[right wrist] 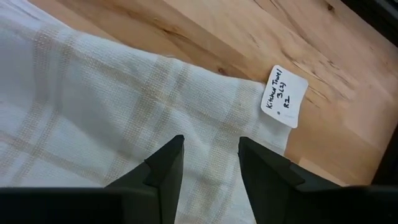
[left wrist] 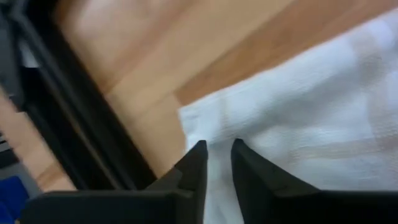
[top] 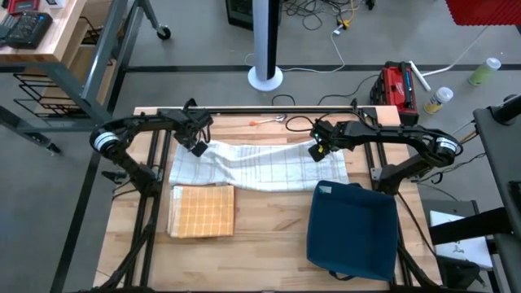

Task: Fold towel
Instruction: Fold the white towel

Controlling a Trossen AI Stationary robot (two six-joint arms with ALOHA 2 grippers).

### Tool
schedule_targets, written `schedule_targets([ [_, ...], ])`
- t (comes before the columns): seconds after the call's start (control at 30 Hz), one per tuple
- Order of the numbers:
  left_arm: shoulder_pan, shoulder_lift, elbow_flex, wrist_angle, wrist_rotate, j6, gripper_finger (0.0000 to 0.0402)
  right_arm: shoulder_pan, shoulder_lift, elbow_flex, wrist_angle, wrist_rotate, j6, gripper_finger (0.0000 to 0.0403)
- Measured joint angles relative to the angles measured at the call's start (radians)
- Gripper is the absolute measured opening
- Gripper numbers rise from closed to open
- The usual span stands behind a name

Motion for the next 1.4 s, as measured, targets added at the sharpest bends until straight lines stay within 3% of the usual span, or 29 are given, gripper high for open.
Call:
schedule_targets([
  [0.13, -0.002, 0.011, -0.001, 0.002, 0.022, 0.010, 0.0009, 0.000, 0.000, 0.000, -0.002, 0.000, -0.032, 0.0149],
  [0.43, -0.019, -0.139, -0.001, 0.004, 0.050, 0.023, 0.0001, -0.005, 0.000, 0.000, -0.134, 0.001, -0.042, 0.0119],
  [0.57, -0.018, -0.250, -0.001, 0.009, 0.143, 0.047, 0.0000, -0.007, 0.000, 0.000, -0.142, 0.000, -0.043, 0.0087],
  [0.77, -0.016, -0.363, -0.006, 0.009, 0.096, 0.029, 0.0002, -0.045, 0.000, 0.000, -0.143, 0.033, -0.067, 0.0007],
  [1.03, -0.014, -0.320, -0.008, 0.012, 0.094, 0.022, 0.0056, -0.079, 0.011, 0.000, -0.109, 0.047, -0.047, 0.0090],
  [1.23, -0.007, -0.175, -0.011, 0.015, 0.094, 0.022, 0.0098, -0.086, 0.073, -0.005, -0.005, 0.019, -0.069, 0.0150],
  [1.4, -0.005, -0.046, -0.013, 0.015, 0.094, 0.028, 0.0112, -0.091, 0.179, -0.010, 0.020, 0.019, -0.084, 0.0167],
])
